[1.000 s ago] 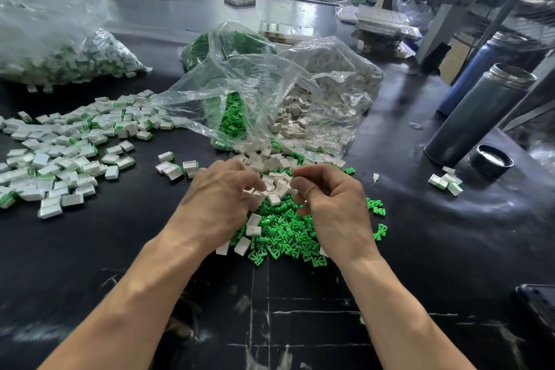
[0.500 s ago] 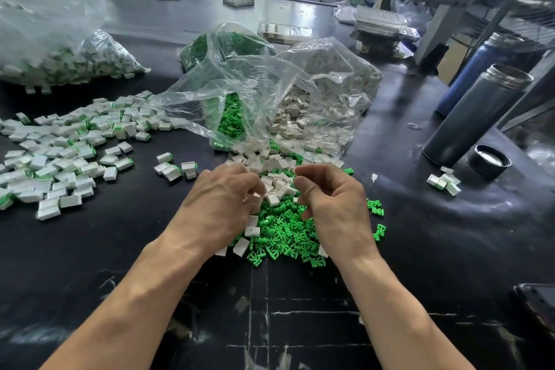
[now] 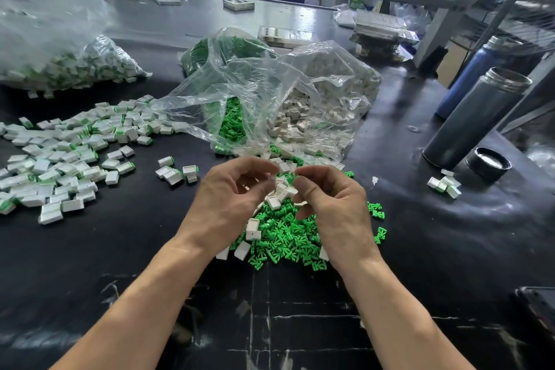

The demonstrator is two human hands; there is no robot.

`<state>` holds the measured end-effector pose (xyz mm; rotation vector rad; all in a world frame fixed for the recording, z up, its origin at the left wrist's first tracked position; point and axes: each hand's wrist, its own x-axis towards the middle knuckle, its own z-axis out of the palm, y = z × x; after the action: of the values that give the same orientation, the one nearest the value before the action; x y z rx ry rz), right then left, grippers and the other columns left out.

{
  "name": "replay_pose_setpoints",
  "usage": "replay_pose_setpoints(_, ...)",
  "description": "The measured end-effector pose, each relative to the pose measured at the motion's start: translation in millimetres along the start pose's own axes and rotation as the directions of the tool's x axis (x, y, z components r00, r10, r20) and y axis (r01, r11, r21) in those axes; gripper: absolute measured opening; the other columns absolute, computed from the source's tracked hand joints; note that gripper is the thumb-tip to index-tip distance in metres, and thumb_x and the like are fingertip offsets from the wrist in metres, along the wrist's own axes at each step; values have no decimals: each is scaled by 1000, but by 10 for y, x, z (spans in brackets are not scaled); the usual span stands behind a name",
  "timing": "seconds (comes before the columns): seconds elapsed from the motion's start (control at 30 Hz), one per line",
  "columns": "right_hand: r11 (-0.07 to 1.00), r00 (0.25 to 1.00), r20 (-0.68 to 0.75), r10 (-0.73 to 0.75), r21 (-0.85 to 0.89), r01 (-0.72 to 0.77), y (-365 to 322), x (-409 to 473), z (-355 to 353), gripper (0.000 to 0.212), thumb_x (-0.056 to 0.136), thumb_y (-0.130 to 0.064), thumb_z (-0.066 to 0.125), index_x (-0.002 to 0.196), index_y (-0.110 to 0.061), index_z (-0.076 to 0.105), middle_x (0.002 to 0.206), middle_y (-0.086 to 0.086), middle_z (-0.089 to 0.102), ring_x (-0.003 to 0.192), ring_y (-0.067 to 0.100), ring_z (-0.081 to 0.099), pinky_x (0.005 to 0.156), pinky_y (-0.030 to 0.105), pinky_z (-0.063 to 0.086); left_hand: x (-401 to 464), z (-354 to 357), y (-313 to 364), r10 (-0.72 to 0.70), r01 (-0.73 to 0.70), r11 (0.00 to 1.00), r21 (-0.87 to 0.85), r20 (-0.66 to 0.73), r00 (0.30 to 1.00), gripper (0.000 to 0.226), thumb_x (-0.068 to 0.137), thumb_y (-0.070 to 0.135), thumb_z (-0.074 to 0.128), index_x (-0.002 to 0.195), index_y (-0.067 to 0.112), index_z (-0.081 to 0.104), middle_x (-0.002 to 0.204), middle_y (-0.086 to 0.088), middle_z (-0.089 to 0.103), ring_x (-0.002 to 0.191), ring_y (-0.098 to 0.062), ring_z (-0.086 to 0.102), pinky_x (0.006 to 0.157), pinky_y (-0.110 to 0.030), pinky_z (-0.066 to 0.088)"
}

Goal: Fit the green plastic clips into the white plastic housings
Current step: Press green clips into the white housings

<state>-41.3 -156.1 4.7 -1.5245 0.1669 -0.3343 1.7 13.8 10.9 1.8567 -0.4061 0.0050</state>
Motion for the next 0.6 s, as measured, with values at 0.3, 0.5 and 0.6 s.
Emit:
replay_pose_setpoints(0.3, 990, 1000, 10, 10, 141, -11, 5, 12, 0, 7, 92, -4, 74, 98, -4, 74, 71, 3, 69, 60, 15, 63, 51, 26, 52, 3, 79, 56, -56, 47, 921, -386, -12, 998, 23, 87, 4, 76, 108, 7, 68, 103, -9, 77, 97, -22, 74, 88, -30, 60)
replay_pose_setpoints(0.5, 980, 999, 24, -43, 195, 37, 16, 17, 12, 6, 92, -3, 73, 94, -8, 74, 68, 5, 69, 60, 17, 64, 51, 26, 52, -9, 111, 47, -99, 88, 874, -477, 2, 995, 30, 82, 20, 79, 108, 8, 68, 98, -10, 79, 92, -21, 76, 81, -29, 60)
replay_pose_setpoints(0.6, 979, 998, 17, -57, 198, 52, 16, 14, 12, 8, 93, -1, 71, 93, -9, 74, 68, 5, 69, 60, 16, 63, 50, 26, 52, -13, 111, 40, -99, 104, 889, -447, 34, 995, 30, 87, 27, 75, 109, 7, 68, 98, -8, 79, 91, -23, 77, 75, -23, 59)
